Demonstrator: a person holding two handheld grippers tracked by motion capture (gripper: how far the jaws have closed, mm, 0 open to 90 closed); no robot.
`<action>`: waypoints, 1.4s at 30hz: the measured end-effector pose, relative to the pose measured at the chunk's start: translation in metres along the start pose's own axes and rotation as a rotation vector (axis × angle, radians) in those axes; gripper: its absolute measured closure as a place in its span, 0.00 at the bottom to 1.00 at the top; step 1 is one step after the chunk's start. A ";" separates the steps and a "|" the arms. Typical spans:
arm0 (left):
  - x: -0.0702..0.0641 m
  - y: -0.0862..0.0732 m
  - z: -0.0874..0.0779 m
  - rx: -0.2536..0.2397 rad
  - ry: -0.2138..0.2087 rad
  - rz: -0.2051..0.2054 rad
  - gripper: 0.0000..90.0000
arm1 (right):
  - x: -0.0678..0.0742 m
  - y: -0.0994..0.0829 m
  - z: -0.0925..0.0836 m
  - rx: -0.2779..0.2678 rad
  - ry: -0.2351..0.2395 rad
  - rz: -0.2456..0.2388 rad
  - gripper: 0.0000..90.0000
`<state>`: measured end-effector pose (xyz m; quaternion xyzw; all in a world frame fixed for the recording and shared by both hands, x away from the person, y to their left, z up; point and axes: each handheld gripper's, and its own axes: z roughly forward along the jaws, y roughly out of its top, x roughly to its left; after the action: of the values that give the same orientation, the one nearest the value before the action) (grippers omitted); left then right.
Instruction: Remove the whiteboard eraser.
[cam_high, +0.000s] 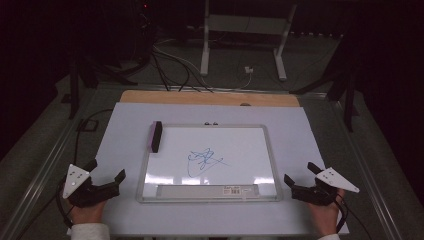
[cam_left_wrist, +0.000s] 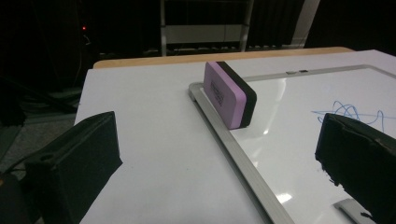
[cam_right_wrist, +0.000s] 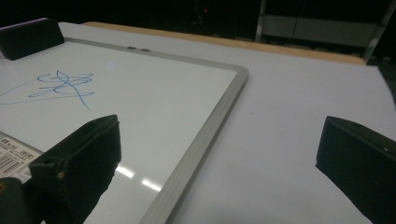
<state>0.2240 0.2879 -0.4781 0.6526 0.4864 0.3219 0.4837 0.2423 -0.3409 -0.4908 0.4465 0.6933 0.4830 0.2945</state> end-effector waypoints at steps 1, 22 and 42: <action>0.000 0.000 0.000 0.002 -0.001 0.002 0.01 | 0.000 0.000 0.000 -0.003 0.000 0.000 0.00; -0.001 0.022 0.009 -0.003 -0.058 -0.021 0.01 | 0.001 0.001 -0.003 -0.022 -0.028 0.007 0.00; -0.003 0.058 0.046 -0.027 -0.048 -0.002 0.01 | 0.000 0.000 -0.002 -0.017 -0.041 0.005 0.00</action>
<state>0.2826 0.2669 -0.4378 0.6532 0.4709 0.3123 0.5040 0.2403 -0.3415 -0.4900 0.4556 0.6820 0.4802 0.3110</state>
